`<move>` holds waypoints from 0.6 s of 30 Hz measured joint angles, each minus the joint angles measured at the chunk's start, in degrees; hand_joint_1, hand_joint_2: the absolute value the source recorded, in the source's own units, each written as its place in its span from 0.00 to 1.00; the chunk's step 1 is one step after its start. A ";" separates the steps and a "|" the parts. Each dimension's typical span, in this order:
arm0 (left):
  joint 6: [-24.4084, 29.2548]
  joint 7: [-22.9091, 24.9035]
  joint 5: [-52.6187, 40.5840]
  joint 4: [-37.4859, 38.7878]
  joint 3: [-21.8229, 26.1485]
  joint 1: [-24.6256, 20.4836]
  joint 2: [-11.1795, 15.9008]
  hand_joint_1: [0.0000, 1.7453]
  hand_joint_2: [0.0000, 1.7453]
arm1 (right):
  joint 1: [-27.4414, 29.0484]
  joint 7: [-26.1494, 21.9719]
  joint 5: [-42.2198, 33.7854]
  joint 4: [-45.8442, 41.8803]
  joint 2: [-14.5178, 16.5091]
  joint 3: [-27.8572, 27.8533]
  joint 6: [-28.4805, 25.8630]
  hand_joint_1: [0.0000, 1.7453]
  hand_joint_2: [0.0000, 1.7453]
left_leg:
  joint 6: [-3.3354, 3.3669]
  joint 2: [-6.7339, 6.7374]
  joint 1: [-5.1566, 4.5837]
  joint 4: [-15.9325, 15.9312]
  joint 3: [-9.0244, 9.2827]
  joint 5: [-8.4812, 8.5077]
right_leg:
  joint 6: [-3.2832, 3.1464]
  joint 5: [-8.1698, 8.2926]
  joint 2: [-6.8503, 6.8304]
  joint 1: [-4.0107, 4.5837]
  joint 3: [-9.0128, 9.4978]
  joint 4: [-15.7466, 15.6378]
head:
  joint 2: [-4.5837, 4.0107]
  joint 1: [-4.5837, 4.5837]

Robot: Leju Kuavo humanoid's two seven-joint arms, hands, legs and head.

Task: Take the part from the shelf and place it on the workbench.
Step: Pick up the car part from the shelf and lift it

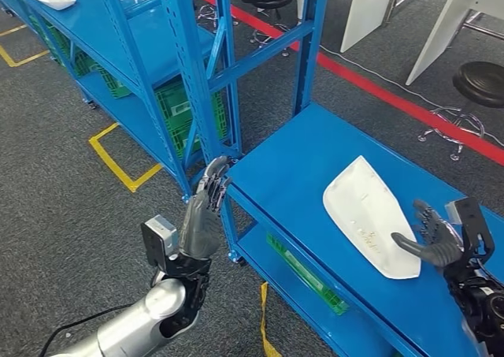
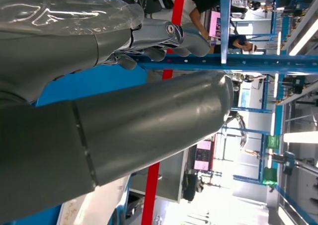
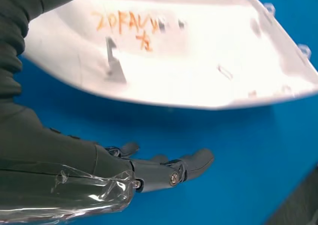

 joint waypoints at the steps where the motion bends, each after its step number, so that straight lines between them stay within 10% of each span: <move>1: -0.15 -0.07 0.07 0.02 0.00 -0.09 0.00 0.00 0.00 | -0.42 0.10 -0.34 0.60 -0.01 0.38 1.03 0.00 1.00 | 0.00 0.00 0.00 0.00 0.00 0.00 | 0.00 0.00 0.00 0.00 0.00 0.00 | 0.00 0.00; 18: -0.45 -0.95 0.76 0.73 -0.09 -1.03 0.18 0.00 0.00 | -11.65 1.51 -2.91 13.14 0.03 11.00 14.09 0.00 1.00 | 0.00 0.03 0.00 0.00 0.11 0.01 | 0.00 0.01 0.03 0.00 0.12 0.00 | 0.00 -0.01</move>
